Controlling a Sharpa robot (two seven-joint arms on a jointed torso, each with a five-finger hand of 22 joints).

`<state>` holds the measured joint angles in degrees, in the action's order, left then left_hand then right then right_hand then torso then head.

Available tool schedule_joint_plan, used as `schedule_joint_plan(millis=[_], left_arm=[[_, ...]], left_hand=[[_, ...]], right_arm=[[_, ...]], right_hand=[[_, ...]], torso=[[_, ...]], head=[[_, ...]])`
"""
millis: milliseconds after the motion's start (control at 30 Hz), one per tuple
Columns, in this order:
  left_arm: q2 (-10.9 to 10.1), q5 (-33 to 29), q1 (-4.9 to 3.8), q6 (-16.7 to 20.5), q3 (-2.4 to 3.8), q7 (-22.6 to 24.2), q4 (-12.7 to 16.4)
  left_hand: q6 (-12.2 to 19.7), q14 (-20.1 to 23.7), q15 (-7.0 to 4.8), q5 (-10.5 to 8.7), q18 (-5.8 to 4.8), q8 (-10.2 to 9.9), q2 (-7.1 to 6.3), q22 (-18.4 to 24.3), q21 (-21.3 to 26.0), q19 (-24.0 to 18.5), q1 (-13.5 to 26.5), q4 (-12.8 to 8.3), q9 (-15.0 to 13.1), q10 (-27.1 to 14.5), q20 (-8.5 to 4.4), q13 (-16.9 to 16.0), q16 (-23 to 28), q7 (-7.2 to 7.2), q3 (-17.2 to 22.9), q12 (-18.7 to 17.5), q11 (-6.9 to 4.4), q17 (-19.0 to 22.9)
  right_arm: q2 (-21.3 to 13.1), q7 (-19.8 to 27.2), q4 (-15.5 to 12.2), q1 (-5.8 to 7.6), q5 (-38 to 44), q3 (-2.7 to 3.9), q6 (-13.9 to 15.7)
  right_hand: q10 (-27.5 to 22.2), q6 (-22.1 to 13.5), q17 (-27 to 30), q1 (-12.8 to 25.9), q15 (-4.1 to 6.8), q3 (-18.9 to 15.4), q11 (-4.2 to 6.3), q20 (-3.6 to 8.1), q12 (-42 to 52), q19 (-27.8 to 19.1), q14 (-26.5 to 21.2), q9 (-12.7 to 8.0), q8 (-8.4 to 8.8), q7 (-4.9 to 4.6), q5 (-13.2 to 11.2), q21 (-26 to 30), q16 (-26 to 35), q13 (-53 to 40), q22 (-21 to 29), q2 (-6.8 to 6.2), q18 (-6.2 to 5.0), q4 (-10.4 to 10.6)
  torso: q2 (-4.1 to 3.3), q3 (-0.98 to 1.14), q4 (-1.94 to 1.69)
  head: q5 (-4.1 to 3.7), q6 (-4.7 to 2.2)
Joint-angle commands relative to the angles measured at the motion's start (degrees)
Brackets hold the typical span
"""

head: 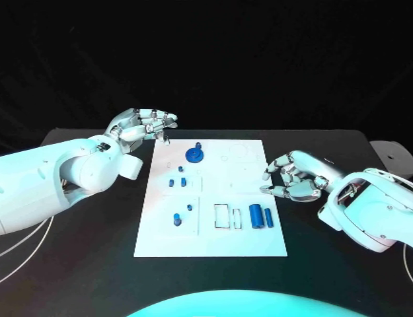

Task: Assemble the parts on the task board

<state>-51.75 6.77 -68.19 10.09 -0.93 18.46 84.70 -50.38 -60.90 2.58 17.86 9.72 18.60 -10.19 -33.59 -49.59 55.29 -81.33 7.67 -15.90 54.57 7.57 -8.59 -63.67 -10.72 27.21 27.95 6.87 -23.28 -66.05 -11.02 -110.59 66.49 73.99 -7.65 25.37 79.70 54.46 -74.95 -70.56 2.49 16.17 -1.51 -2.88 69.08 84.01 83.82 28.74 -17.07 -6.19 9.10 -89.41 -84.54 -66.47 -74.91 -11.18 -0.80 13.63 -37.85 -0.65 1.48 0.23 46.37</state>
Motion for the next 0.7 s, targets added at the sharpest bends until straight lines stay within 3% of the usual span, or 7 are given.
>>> schedule_joint_plan(millis=[33, 133, 300, 467, 700], left_arm=[[-0.02, -0.27, -0.02, -0.87, 0.0, 0.34, 0.38], [-0.06, -0.27, -0.02, -0.9, -0.04, 0.34, 0.49], [-0.08, -0.27, -0.02, -0.97, -0.07, 0.32, 0.66], [-0.16, -0.27, -0.02, -1.03, -0.08, 0.28, 0.83], [-0.34, -0.27, -0.02, -1.13, -0.09, 0.24, 0.95]], left_hand=[[0.5, 0.52, 0.03, 0.05, 0.83, 0.13, -0.03, 0.05, 0.2, -0.29, 0.46, -0.29, -0.05, -0.33, 0.23, -0.05, 0.25, 0.01, 0.16, 0.34, 0.01, 0.09], [0.5, 0.54, 0.04, 0.04, 0.83, 0.15, -0.05, 0.08, 0.24, -0.29, 0.52, -0.29, -0.07, -0.37, 0.24, -0.06, 0.25, 0.01, 0.15, 0.4, 0.01, 0.1], [0.5, 0.54, 0.04, 0.04, 0.83, 0.15, -0.06, 0.08, 0.25, -0.29, 0.54, -0.29, -0.08, -0.38, 0.24, -0.07, 0.25, 0.02, 0.14, 0.42, 0.01, 0.1], [0.5, 0.54, 0.04, 0.04, 0.83, 0.15, -0.06, 0.08, 0.25, -0.29, 0.54, -0.29, -0.08, -0.38, 0.24, -0.07, 0.25, 0.02, 0.14, 0.42, 0.01, 0.1], [0.5, 0.54, 0.04, 0.04, 0.83, 0.15, -0.06, 0.08, 0.25, -0.29, 0.54, -0.29, -0.08, -0.38, 0.24, -0.07, 0.25, 0.02, 0.14, 0.42, 0.01, 0.1]], right_arm=[[-1.29, -7.25, -1.44, -0.77, 0.77, -0.28, -2.94], [-1.84, -9.87, -2.19, -1.63, 2.99, -0.51, -3.03], [-1.01, -13.22, -2.42, -3.45, 6.2, -0.71, -2.53], [1.1, -15.35, -1.51, -5.3, 8.15, -0.78, -1.38], [4.1, -17.05, 0.43, -6.68, 9.79, -0.81, -0.7]], right_hand=[[1.22, -0.56, -2.63, 0.39, 0.14, -1.07, 0.08, -0.49, 4.0, 5.99, 4.05, 0.77, -0.82, 0.07, 0.16, -0.59, -0.52, -4.76, -15.09, -0.25, 0.8, 1.17], [1.32, -0.63, -2.79, 0.81, 0.15, -2.05, 0.11, -0.47, 4.67, 5.99, 4.06, 1.12, -1.22, 0.15, -0.14, -0.59, -0.64, -5.71, -15.09, -0.36, 0.8, 2.01], [1.6, -0.77, -3.22, 1.51, 0.2, -3.83, 0.18, -0.45, 5.65, 5.99, 4.12, 1.62, -1.79, 0.24, -0.39, -0.59, -0.89, -7.11, -15.09, -0.28, 0.8, 2.91], [1.66, -0.87, -3.39, 2.08, 0.21, -4.86, 0.2, -0.44, 5.92, 5.99, 4.14, 1.84, -2.05, 0.28, -0.32, -0.59, -1.0, -7.59, -15.09, -0.01, 0.8, 2.98], [1.66, -0.94, -3.44, 2.36, 0.22, -5.46, 0.21, -0.44, 6.01, 5.99, 4.15, 1.97, -2.19, 0.3, -0.12, -0.59, -1.04, -7.81, -15.09, 0.21, 0.8, 3.0]], torso=[[0.27, -0.03, 0.53], [0.38, -0.13, 0.77], [0.53, -0.31, 0.82], [0.47, -0.27, 0.64], [0.44, -0.27, 0.63]], head=[[-1.59, 0.29], [-1.81, 0.33], [-1.86, 0.5], [-1.92, 0.58], [-1.64, 0.71]])
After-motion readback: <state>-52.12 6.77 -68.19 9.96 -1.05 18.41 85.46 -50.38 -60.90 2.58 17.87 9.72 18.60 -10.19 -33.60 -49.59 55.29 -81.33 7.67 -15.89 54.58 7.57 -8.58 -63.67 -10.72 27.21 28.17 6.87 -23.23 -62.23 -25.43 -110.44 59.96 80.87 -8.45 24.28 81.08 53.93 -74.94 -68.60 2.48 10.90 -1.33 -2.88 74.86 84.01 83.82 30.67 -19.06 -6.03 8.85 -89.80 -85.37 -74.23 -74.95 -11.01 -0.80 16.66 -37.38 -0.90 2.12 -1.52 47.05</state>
